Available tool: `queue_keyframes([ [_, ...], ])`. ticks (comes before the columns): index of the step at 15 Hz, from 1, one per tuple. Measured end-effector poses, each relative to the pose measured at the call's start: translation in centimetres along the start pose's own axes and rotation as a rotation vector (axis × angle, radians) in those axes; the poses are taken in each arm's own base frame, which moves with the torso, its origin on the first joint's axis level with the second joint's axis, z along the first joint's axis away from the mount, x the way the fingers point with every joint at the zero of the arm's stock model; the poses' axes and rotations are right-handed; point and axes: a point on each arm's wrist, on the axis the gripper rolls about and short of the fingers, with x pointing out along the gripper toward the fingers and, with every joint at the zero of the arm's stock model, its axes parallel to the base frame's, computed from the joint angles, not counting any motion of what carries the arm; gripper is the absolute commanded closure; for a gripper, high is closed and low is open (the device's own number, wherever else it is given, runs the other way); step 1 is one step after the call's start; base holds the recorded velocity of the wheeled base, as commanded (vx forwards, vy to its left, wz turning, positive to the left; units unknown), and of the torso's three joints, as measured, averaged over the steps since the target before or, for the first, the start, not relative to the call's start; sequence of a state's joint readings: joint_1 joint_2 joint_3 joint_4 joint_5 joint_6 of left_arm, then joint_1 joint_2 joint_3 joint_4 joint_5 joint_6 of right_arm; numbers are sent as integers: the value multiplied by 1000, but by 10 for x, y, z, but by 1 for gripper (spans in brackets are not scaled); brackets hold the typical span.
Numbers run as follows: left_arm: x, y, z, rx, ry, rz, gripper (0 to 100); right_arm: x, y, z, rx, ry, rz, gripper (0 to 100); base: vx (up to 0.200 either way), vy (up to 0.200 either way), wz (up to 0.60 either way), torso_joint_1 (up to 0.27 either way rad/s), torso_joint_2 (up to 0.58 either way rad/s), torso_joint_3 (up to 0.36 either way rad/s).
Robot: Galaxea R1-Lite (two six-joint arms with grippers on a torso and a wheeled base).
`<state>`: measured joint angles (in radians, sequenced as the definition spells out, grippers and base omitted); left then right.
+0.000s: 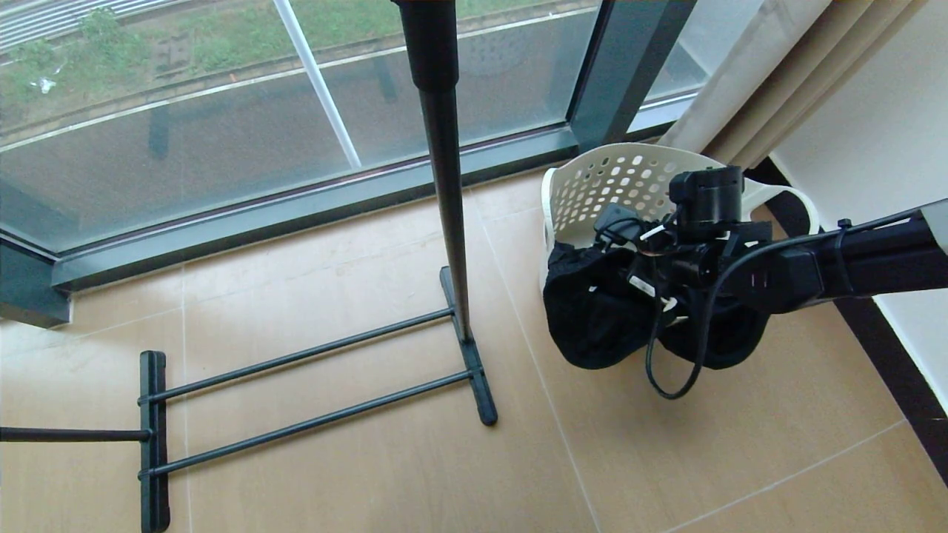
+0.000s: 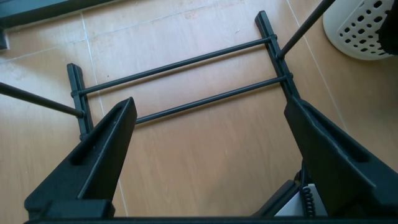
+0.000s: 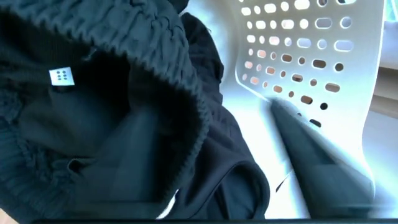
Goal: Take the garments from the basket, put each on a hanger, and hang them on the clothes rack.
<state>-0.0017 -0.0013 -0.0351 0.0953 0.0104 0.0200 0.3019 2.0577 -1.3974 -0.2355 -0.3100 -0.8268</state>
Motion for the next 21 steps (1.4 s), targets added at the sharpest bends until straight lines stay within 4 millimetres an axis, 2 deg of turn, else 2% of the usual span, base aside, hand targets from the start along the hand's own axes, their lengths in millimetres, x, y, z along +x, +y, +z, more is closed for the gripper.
queue_keyframes([
  [3, 0, 0, 0, 0, 0, 0, 0, -5, -4, 1, 15, -8, -8, 100, 0, 0, 0, 0, 0, 0],
  [6, 0, 0, 0, -3, 0, 0, 0, -34, -13, 2, 45, -34, -19, 100, 0, 0, 0, 0, 0, 0],
  [9, 0, 0, 0, -4, 0, 0, 0, -83, -9, -12, 70, -61, -8, 100, 0, 0, 0, 0, 0, 0],
  [14, 0, 0, 0, -4, 0, 0, 0, -174, -2, -41, 145, -238, -98, 100, 0, 0, 0, 0, 0, 25],
  [16, 0, 0, 0, -4, 0, 0, 0, -203, 4, -49, 169, -306, -95, 100, 0, 0, 0, 0, 2, 173],
  [18, 0, 0, 0, -3, 0, 0, 0, -218, 11, -60, 191, -323, -77, 100, 0, 0, 0, -2, 2, 198],
  [21, 0, 0, 0, -2, 0, 0, 0, -224, 13, -64, 214, -330, -74, 100, 0, 0, 0, -1, 1, 204],
])
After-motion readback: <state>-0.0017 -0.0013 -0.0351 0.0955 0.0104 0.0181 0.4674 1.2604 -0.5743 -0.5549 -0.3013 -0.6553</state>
